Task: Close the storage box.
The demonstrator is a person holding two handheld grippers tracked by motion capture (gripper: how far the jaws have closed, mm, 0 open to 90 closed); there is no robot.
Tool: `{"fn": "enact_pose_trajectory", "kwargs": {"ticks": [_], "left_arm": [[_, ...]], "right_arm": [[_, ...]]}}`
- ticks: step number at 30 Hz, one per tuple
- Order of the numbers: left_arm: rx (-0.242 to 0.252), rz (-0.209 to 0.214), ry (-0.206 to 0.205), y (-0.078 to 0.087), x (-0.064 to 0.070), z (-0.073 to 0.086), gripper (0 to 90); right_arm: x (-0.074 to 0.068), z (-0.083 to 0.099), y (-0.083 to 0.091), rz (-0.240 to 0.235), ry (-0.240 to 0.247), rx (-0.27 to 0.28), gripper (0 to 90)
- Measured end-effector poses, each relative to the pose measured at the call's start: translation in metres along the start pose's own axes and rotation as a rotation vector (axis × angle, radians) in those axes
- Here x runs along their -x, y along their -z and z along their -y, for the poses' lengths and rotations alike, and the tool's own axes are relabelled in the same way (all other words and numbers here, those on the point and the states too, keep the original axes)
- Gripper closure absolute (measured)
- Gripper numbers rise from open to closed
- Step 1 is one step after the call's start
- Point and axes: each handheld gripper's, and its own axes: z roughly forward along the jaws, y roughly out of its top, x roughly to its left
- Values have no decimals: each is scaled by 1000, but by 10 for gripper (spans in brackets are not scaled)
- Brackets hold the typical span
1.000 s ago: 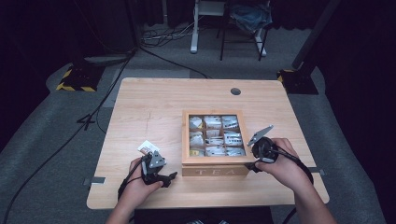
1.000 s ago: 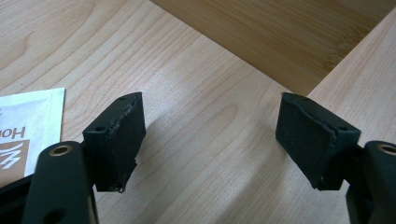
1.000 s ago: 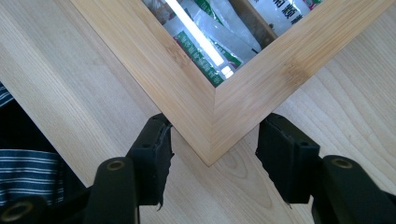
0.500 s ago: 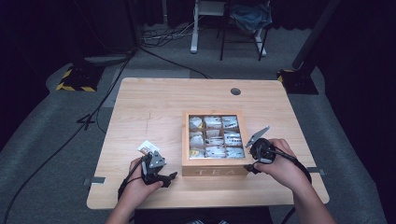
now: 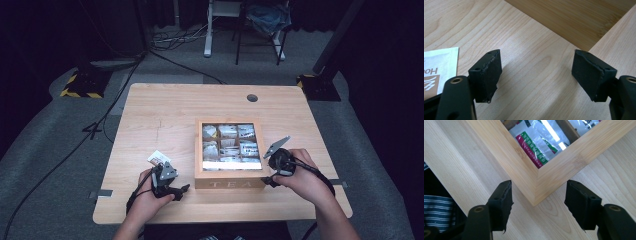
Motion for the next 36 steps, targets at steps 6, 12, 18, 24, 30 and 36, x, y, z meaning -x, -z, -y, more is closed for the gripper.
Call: {"fn": "enact_pose_trajectory", "kwargs": {"ticks": [6, 12, 18, 24, 30, 36], "left_arm": [[0, 0, 0, 0, 0, 0, 248], [0, 3, 4, 0, 1, 1, 249], [1, -1, 7, 2, 0, 2, 249], [0, -5, 16, 2, -1, 2, 249], [2, -10, 19, 2, -2, 2, 249], [1, -10, 18, 2, -2, 2, 249]], "right_arm": [[0, 1, 11, -21, 2, 89, 372], [8, 2, 15, 6, -35, 179, 349], [25, 7, 19, 53, -94, 275, 339], [43, 17, 19, 85, -147, 338, 302], [64, 27, 13, 123, -199, 388, 274], [83, 38, 2, 145, -252, 397, 272]]}}
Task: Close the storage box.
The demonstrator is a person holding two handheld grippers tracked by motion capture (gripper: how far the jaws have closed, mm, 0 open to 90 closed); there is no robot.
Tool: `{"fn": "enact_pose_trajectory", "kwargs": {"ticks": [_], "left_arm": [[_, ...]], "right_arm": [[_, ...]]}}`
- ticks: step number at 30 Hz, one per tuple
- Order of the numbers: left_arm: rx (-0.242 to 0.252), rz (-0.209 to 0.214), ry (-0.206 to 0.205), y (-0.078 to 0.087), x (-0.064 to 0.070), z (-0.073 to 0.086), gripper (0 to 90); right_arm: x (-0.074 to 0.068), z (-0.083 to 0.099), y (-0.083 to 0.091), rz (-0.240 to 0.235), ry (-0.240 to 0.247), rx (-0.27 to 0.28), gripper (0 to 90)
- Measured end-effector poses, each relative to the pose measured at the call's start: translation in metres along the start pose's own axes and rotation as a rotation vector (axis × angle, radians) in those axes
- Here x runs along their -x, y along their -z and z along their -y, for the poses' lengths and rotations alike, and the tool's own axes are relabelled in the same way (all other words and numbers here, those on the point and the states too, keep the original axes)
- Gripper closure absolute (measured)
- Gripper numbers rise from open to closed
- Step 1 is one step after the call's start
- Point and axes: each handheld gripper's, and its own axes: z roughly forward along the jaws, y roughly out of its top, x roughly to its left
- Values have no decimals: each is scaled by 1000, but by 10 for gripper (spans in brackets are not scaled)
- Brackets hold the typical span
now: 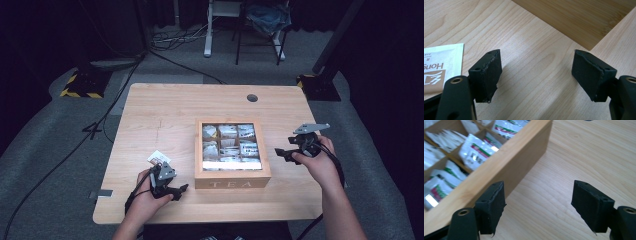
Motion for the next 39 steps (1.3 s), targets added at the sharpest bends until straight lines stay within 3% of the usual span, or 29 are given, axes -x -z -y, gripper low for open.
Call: {"fn": "enact_pose_trajectory", "kwargs": {"ticks": [8, 21, 32, 39], "left_arm": [[1, 0, 0, 0, 0, 0, 249], [0, 1, 0, 0, 0, 0, 247], [0, 7, -1, -1, 0, 0, 238], [-1, 7, -6, -1, -1, -1, 234]], "right_arm": [[22, 15, -18, 17, -50, 0, 263], [44, 38, -45, 66, -74, 2, 262], [52, 53, -64, 82, -75, 31, 262], [51, 59, -74, 97, -59, 19, 261]]}}
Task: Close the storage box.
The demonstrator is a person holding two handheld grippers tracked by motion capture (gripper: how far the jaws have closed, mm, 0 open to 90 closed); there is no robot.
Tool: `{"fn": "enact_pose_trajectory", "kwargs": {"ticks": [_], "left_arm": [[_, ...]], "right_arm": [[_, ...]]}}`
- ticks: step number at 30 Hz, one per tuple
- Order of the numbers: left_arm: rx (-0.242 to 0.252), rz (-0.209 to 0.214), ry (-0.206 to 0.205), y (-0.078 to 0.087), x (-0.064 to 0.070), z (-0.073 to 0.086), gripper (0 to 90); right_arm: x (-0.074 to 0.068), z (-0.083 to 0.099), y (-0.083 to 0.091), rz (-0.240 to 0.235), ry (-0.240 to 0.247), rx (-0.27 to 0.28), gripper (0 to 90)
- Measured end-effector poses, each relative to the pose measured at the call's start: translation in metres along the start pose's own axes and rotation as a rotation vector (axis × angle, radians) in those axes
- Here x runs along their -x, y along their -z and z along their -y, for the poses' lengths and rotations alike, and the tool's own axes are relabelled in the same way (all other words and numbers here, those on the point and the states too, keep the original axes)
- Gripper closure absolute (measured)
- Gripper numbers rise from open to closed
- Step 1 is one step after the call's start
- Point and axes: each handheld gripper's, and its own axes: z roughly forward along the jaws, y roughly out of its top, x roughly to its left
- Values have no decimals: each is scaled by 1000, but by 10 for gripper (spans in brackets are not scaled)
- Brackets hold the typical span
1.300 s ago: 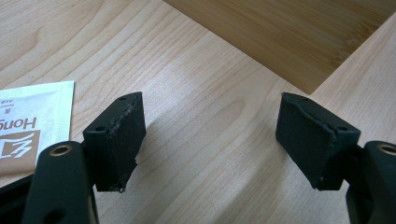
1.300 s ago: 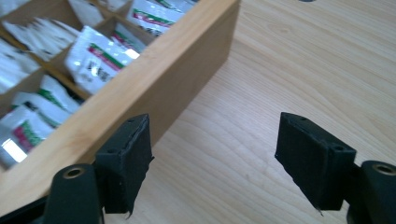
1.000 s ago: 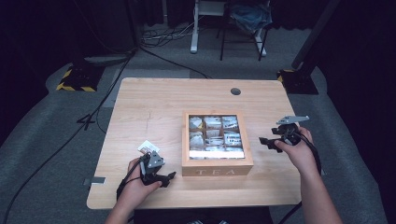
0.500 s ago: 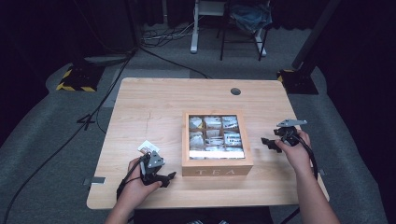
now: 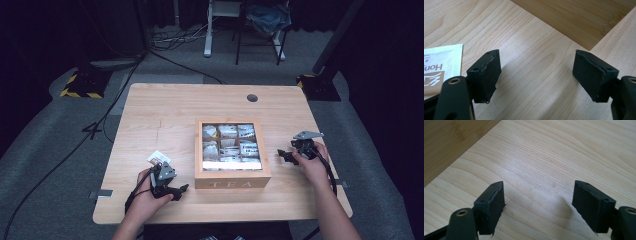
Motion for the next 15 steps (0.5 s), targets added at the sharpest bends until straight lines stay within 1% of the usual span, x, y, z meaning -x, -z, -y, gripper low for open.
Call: {"fn": "enact_pose_trajectory", "kwargs": {"ticks": [2, 5, 6, 9, 13, 15], "left_arm": [[0, 1, 3, 0, 0, 0, 234], [0, 1, 3, 0, 0, 0, 234], [0, 1, 3, 0, 0, 0, 234], [-1, 3, 1, 0, 0, 0, 228], [-2, 3, -1, 0, 0, 0, 228], [-3, 4, -2, 0, 0, 0, 226]], "right_arm": [[0, 1, -2, -8, -8, -6, 251], [0, 3, -4, -22, -46, 8, 242], [0, 3, -5, -25, -53, 14, 227], [0, 6, -8, -19, -65, 44, 171], [0, 5, -9, -17, -66, 43, 158], [-1, 6, -9, -3, -78, 39, 147]]}}
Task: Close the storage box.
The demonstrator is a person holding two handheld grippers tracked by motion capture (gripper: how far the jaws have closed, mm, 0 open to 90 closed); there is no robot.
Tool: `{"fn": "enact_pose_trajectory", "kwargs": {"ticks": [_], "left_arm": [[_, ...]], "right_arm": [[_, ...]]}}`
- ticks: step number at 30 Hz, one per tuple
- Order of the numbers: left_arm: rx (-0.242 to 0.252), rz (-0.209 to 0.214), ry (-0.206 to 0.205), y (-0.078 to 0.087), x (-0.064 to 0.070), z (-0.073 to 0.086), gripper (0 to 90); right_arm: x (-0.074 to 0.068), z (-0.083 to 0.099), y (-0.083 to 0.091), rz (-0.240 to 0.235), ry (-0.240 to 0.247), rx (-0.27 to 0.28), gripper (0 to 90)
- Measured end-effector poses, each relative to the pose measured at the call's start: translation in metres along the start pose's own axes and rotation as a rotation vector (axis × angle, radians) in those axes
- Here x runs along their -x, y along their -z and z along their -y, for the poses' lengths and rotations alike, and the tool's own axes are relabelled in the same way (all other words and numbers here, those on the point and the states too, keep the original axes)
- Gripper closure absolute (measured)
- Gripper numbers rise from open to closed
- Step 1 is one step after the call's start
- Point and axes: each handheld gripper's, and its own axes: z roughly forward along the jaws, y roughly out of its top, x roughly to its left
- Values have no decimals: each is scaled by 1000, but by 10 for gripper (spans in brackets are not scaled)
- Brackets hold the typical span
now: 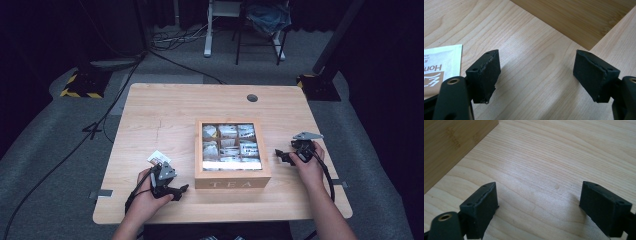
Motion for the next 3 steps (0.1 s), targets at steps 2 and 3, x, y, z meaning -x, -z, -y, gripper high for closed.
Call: {"fn": "enact_pose_trajectory", "kwargs": {"ticks": [2, 3], "left_arm": [[-1, 2, -3, 0, 0, 0, 220], [-2, 2, -4, 0, 0, 0, 217]], "right_arm": [[0, 0, 0, 3, -3, 0, 137], [0, 0, 0, 5, -6, -1, 127]]}}
